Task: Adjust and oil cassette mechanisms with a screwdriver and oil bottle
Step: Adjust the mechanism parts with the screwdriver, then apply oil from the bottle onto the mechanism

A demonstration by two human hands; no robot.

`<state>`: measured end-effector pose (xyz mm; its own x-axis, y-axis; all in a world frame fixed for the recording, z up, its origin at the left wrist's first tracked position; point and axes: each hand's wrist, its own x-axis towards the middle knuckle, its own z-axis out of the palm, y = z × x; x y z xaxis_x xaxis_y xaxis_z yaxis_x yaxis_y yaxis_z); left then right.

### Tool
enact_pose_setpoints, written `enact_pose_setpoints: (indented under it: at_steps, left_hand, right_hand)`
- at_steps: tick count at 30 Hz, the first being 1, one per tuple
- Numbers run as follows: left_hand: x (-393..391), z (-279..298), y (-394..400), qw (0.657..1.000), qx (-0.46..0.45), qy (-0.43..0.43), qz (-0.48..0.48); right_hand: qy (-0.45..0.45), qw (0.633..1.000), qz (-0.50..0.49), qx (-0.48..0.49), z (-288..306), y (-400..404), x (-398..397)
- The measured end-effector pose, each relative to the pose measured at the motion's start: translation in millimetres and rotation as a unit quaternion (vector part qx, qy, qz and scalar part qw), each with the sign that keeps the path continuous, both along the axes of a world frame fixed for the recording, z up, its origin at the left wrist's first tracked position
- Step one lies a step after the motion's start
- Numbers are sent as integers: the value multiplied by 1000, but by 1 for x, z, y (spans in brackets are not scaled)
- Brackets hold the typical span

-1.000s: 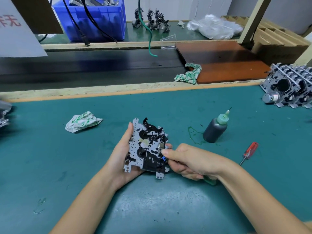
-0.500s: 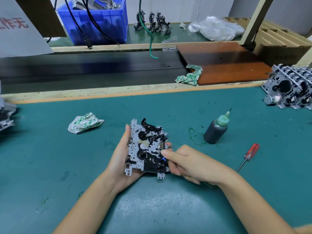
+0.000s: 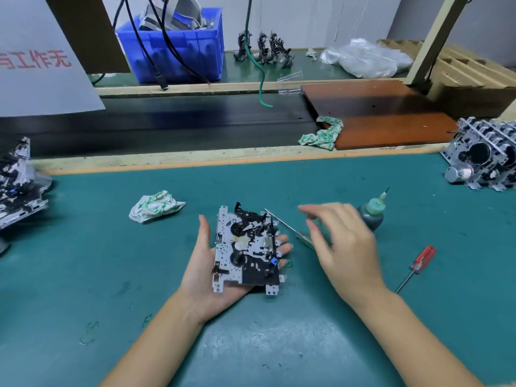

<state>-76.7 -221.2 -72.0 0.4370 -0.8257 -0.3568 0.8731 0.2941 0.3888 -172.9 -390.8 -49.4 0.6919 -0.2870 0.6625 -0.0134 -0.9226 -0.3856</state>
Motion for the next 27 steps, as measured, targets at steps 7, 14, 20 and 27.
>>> enact_pose_setpoints:
  at_steps: [7,14,20,27]
  left_hand:
    - [3,-1,1,1000,2,-10,-13]
    - [3,2,3,999,-13,5,-33]
    - [3,5,4,996,-27,19,-78]
    - [5,2,3,996,-8,20,-89]
  right_hand:
    - [-122,930,-194,286,7,-21,-8]
    - [79,914,-157,366,-7,-29,-4]
    - [19,904,5,428,3,-15,-3]
    - [-89,713,152,679,9,-15,-1]
